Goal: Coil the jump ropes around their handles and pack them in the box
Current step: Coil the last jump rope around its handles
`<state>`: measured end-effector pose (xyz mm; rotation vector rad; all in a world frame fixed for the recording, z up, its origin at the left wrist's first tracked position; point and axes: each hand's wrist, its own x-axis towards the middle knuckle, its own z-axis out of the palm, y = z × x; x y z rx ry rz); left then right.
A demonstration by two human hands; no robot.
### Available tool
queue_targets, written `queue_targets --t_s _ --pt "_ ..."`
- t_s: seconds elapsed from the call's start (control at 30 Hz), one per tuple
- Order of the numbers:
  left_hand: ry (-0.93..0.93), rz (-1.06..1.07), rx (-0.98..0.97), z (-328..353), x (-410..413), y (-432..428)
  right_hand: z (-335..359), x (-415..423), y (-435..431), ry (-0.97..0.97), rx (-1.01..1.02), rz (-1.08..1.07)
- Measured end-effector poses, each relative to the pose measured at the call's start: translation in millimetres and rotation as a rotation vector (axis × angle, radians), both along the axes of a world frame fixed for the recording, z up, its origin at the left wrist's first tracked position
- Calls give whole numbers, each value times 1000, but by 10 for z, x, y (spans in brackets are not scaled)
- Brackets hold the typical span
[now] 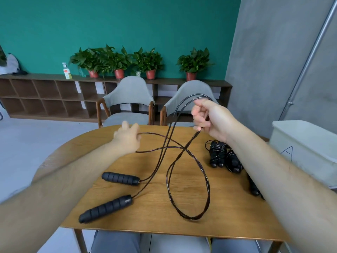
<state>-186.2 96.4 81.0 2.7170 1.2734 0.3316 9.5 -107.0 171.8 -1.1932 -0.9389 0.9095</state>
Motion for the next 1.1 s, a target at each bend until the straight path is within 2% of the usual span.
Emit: queue_targets --t_s 0.03,0.07,0.1,0.17,0.2,0.23,0.3,0.43,0.5,0.57,0.63,0.7,0.73,0.77,0.8,0.83,0.87,0.93,1.0,1.1 --pt "-10 -88 121 -3 48 -68 33 -41 24 -5 -6 -17" --pt "-91 -227 160 12 123 -158 59 -76 49 -8 -11 -33" --pt "-243 -381 50 62 184 -288 86 -107 75 -5 -13 -48" --pt "-546 -538 -524 209 275 -605 127 -139 124 -11 -24 -78" --pt "-634 -558 -760 255 313 -705 145 -147 140 -15 -35 -92" --pt "-686 -572 -898 282 334 -757 161 -147 146 -11 -41 -105" --pt "-684 -594 -902 313 311 -815 186 -126 137 -4 -22 -118" --pt "-450 -507 -689 226 232 -689 270 -74 79 21 55 -179" --pt "-451 -456 -628 226 213 -627 298 -60 70 18 59 -303" --pt "-588 -448 -674 325 216 -619 236 -44 103 -145 -40 -549" --pt "-683 -453 -715 494 246 -654 62 -63 96 -535 -82 -889" --pt "-722 -470 -700 668 295 -687 -120 -149 39 -1005 217 -1111" --pt "-744 -477 -694 747 326 -691 -178 -223 15 -1193 404 -1111" --pt "-772 -481 -687 831 349 -691 -229 -281 21 -1360 523 -1007" --pt "-800 -489 -679 903 360 -693 -275 -359 28 -1474 539 -841" --pt "-819 -503 -659 972 378 -692 -315 -423 60 -1491 473 -674" --pt "-827 -518 -637 1030 386 -698 -362 -483 100 -1418 337 -537" --pt "-832 -544 -619 1134 388 -719 -411 -526 168 -1104 44 -336" --pt "-872 -570 -666 1203 377 -719 -438 -482 212 -869 -85 -232" --pt "-925 -595 -743 1274 323 -676 -502 -438 229 -872 -210 -79"
